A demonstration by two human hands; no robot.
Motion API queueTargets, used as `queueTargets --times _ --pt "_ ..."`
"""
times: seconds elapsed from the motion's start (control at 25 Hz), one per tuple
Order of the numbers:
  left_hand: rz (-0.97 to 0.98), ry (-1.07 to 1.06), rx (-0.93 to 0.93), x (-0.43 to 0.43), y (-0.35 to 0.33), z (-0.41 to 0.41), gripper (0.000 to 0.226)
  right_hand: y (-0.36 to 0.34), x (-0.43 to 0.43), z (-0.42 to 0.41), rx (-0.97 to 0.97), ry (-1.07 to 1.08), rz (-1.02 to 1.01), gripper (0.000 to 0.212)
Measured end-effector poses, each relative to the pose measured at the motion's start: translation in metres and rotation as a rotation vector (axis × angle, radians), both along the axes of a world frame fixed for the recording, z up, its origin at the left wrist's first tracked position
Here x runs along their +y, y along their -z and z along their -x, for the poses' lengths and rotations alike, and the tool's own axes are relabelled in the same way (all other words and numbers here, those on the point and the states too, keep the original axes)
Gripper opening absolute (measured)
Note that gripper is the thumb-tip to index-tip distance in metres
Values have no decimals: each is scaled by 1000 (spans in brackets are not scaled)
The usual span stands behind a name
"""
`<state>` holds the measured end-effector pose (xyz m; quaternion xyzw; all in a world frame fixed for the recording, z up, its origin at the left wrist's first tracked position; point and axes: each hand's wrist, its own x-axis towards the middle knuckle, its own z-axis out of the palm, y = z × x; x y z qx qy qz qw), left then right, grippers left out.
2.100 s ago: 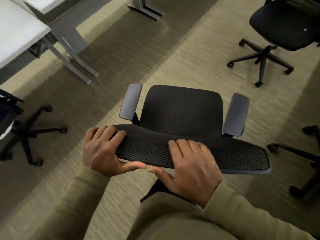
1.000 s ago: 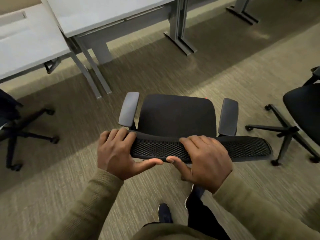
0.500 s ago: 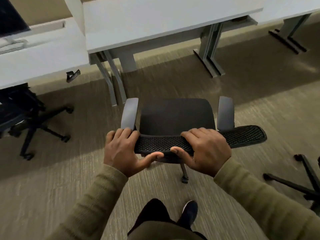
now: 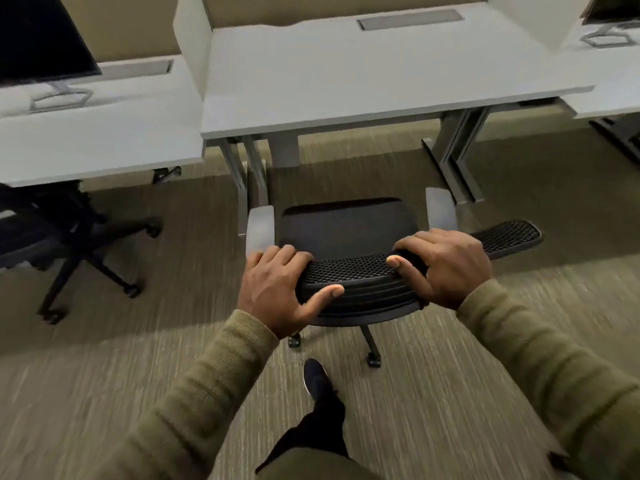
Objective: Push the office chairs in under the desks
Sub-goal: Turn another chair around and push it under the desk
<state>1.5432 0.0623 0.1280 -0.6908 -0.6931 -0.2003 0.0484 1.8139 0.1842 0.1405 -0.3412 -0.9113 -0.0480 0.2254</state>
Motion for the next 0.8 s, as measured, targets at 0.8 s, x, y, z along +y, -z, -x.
queueTargets --times 0.8 --pt "12 -144 55 302 -2 103 83 -7 351 145 -22 -53 143 48"
